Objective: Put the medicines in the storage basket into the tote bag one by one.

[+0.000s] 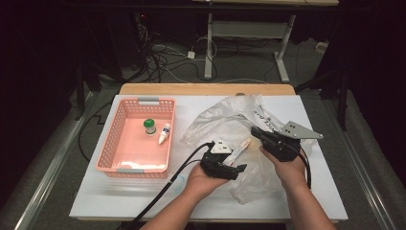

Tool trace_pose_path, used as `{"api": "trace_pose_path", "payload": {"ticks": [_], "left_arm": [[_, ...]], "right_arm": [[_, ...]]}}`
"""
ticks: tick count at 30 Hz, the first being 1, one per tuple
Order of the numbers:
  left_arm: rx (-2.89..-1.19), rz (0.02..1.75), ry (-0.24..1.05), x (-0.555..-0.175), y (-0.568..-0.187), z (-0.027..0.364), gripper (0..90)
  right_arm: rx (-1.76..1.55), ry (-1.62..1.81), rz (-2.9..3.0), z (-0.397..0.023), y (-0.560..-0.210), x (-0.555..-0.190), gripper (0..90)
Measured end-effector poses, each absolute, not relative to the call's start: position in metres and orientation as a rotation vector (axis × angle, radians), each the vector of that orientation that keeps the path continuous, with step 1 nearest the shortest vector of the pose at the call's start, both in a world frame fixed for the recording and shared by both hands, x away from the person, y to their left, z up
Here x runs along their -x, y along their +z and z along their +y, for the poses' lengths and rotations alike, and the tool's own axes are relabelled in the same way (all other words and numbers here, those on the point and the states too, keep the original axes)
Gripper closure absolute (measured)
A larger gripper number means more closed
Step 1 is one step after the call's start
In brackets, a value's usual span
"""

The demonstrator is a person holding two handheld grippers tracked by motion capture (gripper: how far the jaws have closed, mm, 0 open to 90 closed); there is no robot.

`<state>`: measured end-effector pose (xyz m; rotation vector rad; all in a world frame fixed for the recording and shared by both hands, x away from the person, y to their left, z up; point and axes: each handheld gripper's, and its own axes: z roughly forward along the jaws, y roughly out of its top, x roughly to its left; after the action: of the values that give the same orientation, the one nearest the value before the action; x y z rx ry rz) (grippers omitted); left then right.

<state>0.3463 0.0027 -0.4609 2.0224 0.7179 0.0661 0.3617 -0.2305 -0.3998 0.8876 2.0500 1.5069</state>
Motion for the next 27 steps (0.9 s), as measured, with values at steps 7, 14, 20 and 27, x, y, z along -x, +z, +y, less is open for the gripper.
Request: {"api": "trace_pose_path", "payload": {"ticks": [7,14,20,27], "left_arm": [[-2.008,0.742,0.039,-0.34,-0.459,0.016,8.0],[-1.995,0.739,0.036,-0.334,-0.451,0.026,0.0],[-1.999,0.752,0.06,-0.328,-0.448,0.043,0.0],[-1.995,0.759,0.088,-0.316,-0.439,0.066,0.0]], "right_arm": [[-0.883,1.504,2.056,-0.23,-0.401,-0.363,90.0],[-0.881,1.494,2.054,-0.229,-0.4,-0.362,90.0],[-0.883,1.491,2.055,-0.229,-0.4,-0.361,90.0],[-0.88,1.489,2.055,-0.23,-0.4,-0.361,90.0]]}}
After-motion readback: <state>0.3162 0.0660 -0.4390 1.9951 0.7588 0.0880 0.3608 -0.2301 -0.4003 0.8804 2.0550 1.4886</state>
